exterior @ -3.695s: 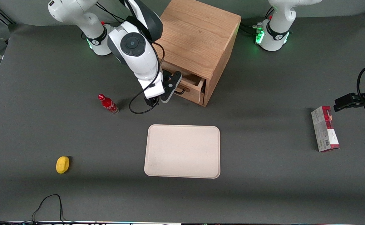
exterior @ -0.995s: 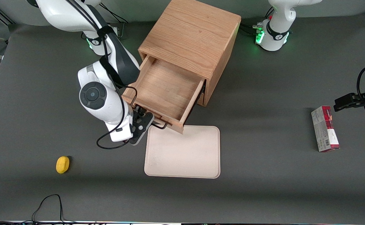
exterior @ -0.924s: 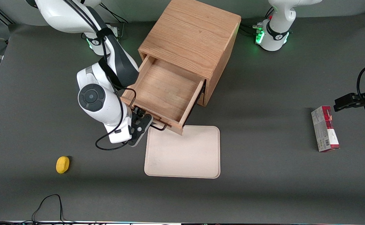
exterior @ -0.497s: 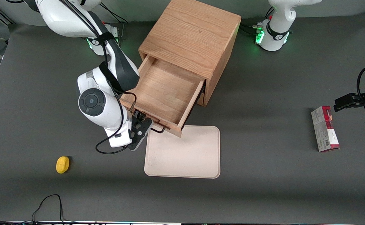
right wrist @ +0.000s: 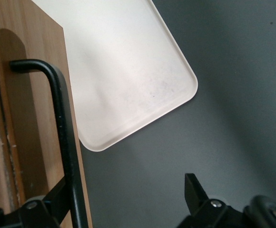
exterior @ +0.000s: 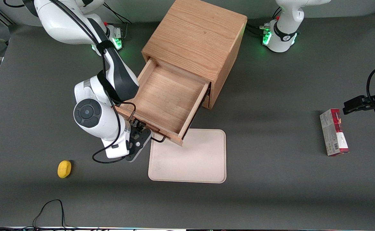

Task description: Open upper drawer

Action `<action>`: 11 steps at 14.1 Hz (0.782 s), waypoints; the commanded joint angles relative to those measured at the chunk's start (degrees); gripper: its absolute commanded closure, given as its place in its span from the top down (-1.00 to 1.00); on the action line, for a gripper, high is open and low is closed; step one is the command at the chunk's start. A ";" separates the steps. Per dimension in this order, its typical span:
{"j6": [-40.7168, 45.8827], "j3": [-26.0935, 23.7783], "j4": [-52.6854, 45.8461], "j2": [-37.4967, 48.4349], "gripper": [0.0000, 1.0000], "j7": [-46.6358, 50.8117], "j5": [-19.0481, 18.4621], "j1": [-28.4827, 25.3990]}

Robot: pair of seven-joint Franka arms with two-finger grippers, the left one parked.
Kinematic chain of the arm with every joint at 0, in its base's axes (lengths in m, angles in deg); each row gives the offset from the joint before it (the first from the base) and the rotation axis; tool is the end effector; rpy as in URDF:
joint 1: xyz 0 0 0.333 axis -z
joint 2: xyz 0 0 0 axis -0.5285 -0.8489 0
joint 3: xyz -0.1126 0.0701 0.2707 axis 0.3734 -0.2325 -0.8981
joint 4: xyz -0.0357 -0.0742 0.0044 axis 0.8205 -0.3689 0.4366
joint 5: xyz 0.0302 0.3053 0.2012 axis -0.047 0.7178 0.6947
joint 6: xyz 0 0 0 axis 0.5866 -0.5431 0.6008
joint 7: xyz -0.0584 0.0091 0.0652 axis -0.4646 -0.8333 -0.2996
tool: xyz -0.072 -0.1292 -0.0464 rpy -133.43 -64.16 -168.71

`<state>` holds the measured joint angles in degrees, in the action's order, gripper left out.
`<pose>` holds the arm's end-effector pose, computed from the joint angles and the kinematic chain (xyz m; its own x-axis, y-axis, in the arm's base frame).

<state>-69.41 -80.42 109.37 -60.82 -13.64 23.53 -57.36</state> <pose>0.6323 0.2821 0.3466 0.5702 0.8213 0.0204 0.8213 -0.5692 -0.0395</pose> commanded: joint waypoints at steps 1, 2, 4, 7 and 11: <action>0.17 -0.20 -3.69 -1.75 1.00 -0.28 -1.01 0.84; 0.25 -0.20 -3.78 -1.40 1.00 -0.02 -0.92 0.84; 2.96 -0.29 -5.61 -0.79 1.00 1.20 -0.75 0.75; 10.16 -0.29 -12.55 -0.61 1.00 1.48 -0.75 0.66; 14.74 -0.11 -13.89 3.86 1.00 3.48 -1.01 0.84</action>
<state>-57.24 -80.36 96.15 -59.22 -12.79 23.53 -56.71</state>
